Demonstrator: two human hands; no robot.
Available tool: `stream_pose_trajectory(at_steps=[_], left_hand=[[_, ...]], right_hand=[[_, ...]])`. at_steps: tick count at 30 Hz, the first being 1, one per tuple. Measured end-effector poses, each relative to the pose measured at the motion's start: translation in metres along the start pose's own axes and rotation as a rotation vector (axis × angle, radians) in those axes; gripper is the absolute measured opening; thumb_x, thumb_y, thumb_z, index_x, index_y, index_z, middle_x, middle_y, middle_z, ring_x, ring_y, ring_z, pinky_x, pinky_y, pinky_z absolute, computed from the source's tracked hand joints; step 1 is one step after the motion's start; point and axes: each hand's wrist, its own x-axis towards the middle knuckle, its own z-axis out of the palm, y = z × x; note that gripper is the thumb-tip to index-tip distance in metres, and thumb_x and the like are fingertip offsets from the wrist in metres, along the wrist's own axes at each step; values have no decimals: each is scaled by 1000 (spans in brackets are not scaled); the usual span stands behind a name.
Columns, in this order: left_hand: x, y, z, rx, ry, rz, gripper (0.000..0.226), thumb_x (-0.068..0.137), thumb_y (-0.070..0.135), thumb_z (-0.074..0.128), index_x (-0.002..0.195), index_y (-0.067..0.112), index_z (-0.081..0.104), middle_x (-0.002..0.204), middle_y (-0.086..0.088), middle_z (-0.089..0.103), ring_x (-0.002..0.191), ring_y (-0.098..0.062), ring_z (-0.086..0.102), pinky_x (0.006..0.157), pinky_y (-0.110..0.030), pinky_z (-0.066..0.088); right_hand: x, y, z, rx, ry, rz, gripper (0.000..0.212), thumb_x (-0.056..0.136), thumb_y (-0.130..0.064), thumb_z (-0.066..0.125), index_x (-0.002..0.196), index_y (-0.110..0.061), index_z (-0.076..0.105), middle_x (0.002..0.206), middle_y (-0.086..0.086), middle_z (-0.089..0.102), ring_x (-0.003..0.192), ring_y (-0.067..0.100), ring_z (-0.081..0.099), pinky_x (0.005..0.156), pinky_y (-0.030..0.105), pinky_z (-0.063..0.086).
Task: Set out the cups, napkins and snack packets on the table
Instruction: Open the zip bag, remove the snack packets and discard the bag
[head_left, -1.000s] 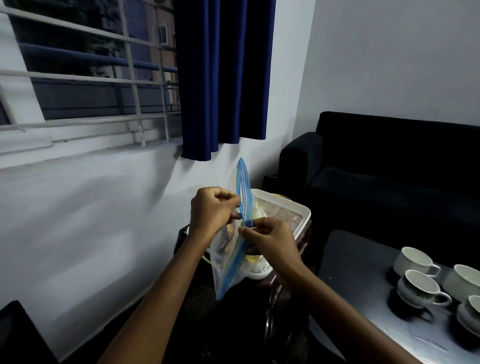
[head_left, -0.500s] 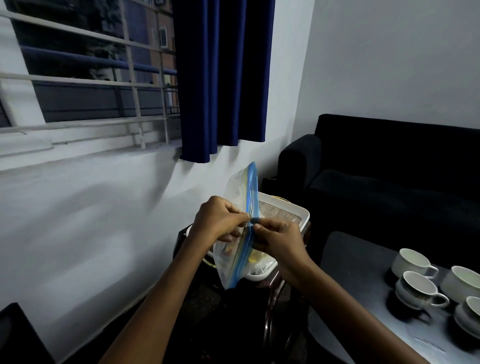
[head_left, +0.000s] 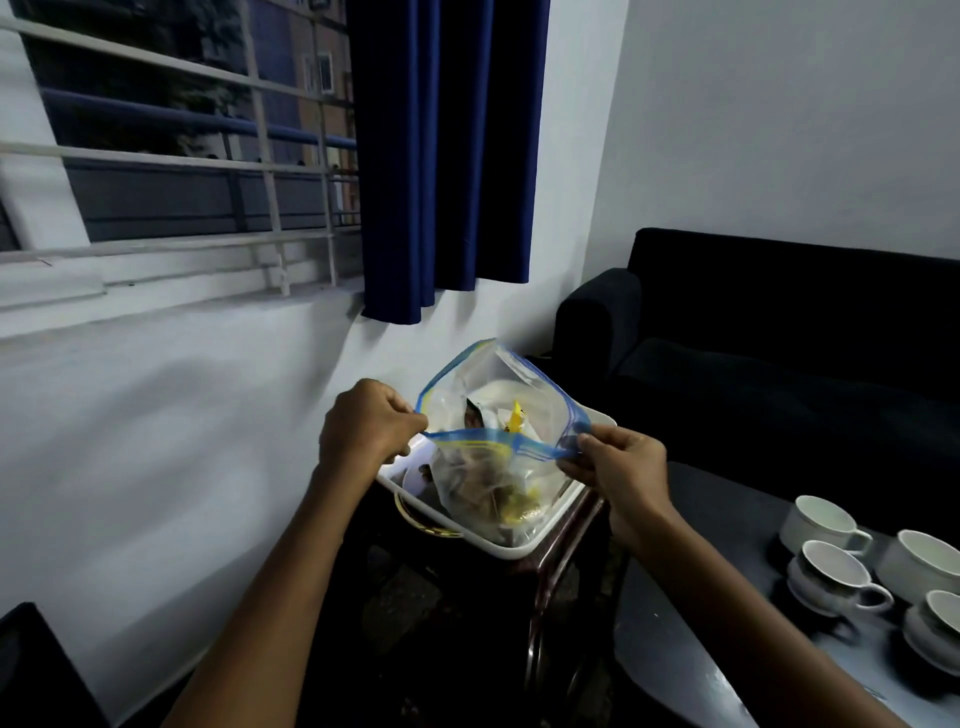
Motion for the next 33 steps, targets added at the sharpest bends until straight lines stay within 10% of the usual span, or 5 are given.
stream_pose_trajectory(at_steps=[10,18,24,33], left_hand=[[-3,6,-3,-40,-241,-20,4,75,15,68,76,11,68,76,-5,74,57,-13,70,56,-28,57],[-8,14,2,-58,-302,45,8,79,13,67,71,13,64,74,-6,72,53,-8,68,45,-20,49],[-7,14,0,-41,-292,47,11,81,18,69,71,14,65,79,-7,74,56,-9,68,45,-20,48],[-7,11,1,28,-235,23,13,72,22,70,62,18,63,77,-7,74,70,-18,73,57,-27,53]], right_hand=[[3,4,-8,-199,-19,-81,17,83,3,61,99,1,66,77,9,67,67,20,66,56,25,56],[-23,-24,39,-684,-123,-698,20,83,-2,60,99,-11,69,89,3,67,77,13,61,69,26,51],[-9,-10,79,-1176,-412,-555,28,85,-7,51,109,-4,64,109,19,66,97,36,62,79,39,53],[4,15,71,-1495,-350,-626,17,84,-10,56,96,3,60,102,26,63,94,42,60,63,35,33]])
